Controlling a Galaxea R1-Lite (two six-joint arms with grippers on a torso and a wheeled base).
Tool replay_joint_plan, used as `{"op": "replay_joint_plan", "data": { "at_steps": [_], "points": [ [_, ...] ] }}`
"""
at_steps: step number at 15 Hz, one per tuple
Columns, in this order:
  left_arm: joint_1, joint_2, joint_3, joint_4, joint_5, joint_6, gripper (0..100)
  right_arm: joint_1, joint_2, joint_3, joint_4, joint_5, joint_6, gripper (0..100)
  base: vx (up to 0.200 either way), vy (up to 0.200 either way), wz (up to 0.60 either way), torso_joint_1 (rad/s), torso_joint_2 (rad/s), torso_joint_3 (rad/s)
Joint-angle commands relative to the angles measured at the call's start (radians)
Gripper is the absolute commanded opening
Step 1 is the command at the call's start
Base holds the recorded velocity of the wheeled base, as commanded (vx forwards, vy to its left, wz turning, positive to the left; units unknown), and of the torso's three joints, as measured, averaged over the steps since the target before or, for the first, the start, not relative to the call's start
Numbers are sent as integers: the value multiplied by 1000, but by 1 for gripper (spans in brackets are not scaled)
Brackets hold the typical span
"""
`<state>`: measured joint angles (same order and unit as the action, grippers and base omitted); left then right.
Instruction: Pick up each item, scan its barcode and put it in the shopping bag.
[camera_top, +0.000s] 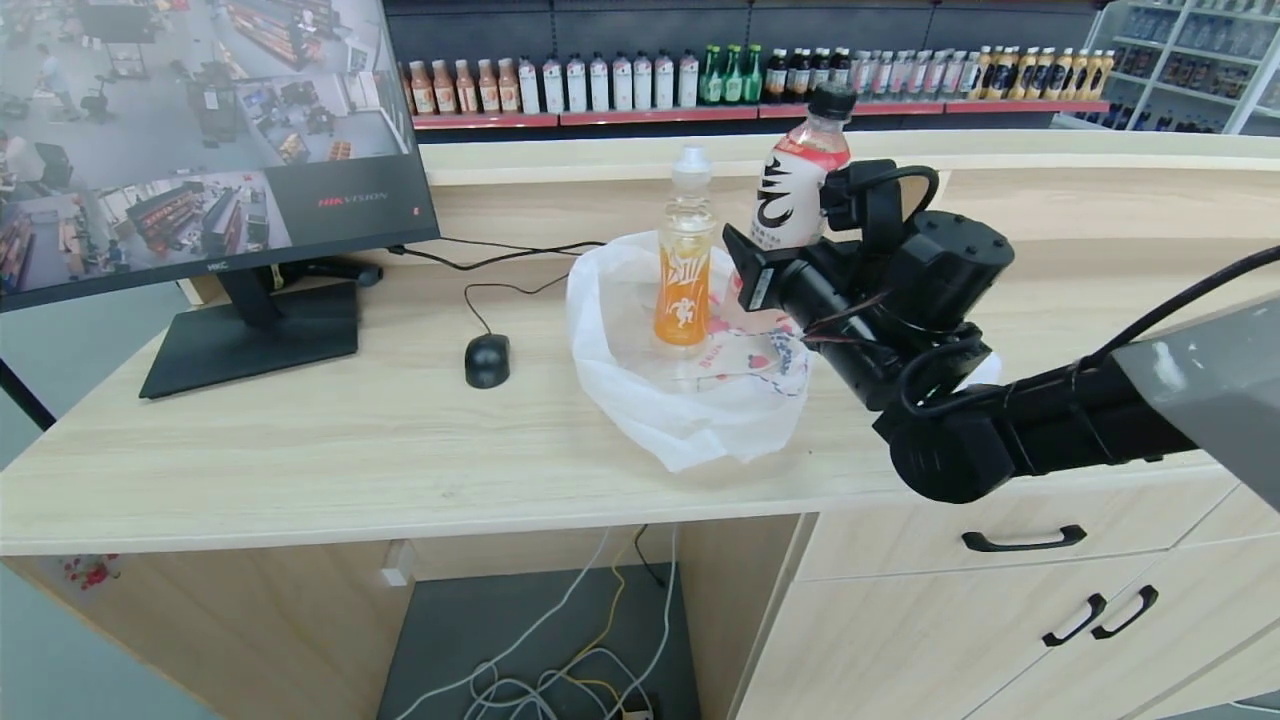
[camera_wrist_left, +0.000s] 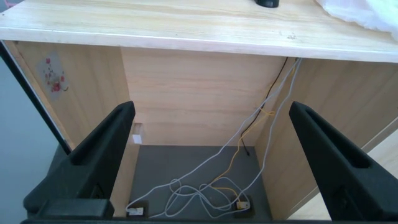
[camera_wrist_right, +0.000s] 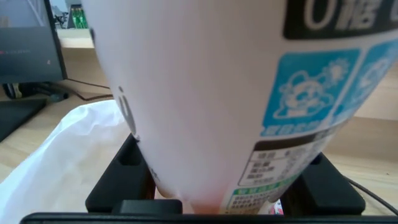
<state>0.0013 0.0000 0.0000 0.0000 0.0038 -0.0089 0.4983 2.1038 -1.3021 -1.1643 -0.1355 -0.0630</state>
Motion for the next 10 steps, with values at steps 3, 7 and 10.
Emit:
{"op": "replay_joint_plan", "data": {
  "at_steps": [3,7,10],
  "points": [
    [0,0,0,0,1,0,100,-21,88,-39,-2,-1,6,0,0,0,0,0,0,0],
    [0,0,0,0,-1,-2,100,-29,134,-103,23,1,6,0,0,0,0,0,0,0],
    [0,0,0,0,1,-2,100,-29,182,-166,41,-1,6,0,0,0,0,0,0,0]
  ]
}}
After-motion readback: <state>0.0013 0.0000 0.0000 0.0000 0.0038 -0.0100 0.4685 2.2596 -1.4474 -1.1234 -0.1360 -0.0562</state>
